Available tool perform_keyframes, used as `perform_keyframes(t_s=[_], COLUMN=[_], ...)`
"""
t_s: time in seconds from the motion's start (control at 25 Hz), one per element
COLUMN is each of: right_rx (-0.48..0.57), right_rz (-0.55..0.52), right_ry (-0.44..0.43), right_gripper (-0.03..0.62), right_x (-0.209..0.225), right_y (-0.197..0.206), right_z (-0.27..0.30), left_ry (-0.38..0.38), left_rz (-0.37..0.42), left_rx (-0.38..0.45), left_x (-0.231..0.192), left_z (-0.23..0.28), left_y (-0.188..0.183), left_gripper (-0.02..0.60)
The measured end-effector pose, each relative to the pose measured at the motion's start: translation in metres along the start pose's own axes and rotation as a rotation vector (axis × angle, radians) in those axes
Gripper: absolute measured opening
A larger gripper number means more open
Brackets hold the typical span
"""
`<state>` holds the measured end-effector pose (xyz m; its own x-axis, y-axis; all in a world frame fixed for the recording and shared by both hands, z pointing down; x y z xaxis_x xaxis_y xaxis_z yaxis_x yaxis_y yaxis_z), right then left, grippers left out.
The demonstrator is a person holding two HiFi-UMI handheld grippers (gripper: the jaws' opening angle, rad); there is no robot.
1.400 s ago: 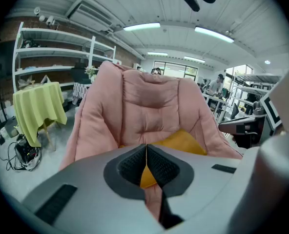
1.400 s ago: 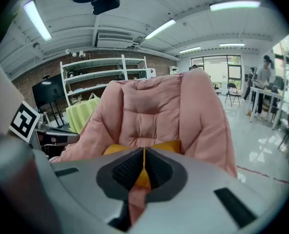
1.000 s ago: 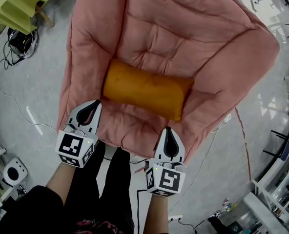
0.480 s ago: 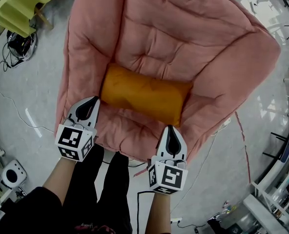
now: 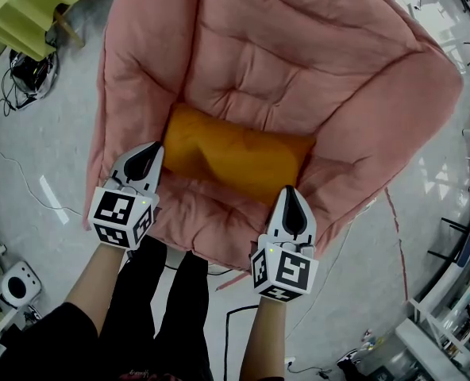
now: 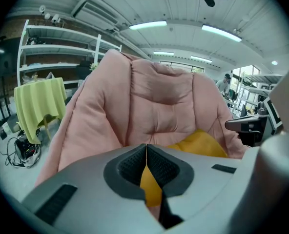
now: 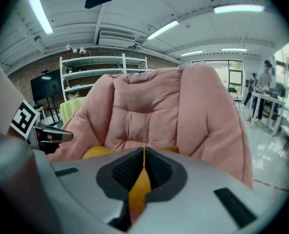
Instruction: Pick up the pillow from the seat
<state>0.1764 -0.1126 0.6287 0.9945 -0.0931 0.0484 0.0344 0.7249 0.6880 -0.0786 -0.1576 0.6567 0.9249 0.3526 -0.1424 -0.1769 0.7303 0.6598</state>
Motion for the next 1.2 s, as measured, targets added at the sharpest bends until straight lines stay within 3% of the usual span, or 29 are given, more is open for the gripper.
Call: perform_keyframes(t_s=[0.4,0.68,0.88,0.92,1.04,1.12,1.2], right_rx=[0.021,-0.002,-0.027,-0.032,-0.062,-0.071,-0.078], right_rz=[-0.009,-0.019,-0.006,-0.004,-0.004,-0.003,-0.002], right_ry=[0.006,0.012,0.005,0.001,-0.013,-0.009,-0.010], right_gripper=[0.020,0.021,0.023,0.029,0.160,0.167,0.189], right_x=[0.008,0.015,0.015,0.016,0.017,0.018,0.019], right_y=[-0.019,-0.015,-0.006,-0.004,0.001,0.004,0.007], right_z=[0.034,0.045,0.050,0.050,0.054,0.055,0.055], left_ry=[0.011,0.013,0.010,0.010,0.016,0.028,0.050], left_rz=[0.021,0.028,-0.014,-0.013,-0.013,-0.018,-0.015], left_rx=[0.031,0.008,-0.009,-0.015,-0.030,-0.034,-0.046], left_x=[-0.001,-0.003,-0.011,-0.011,-0.009,-0.008,-0.005], left_z=[0.027,0.041,0.048,0.049,0.052,0.053,0.056], left_y=[-0.022,-0.022,-0.015,-0.014,-0.011,-0.009,-0.007], left_gripper=[0.009,0.009,0.009,0.009,0.011,0.015,0.118])
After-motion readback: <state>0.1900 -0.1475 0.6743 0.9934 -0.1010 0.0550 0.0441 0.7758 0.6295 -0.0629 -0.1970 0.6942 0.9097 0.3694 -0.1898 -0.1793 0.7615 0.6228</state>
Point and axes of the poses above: the fingertips, and each gripper's own axes: z forward along the fingers, x to its right, y out of its underside, the point moved 1 cm from there along -z, backward along the fingers, and after that the axes turned 12 degrees about -x, right-handed, at the moved point
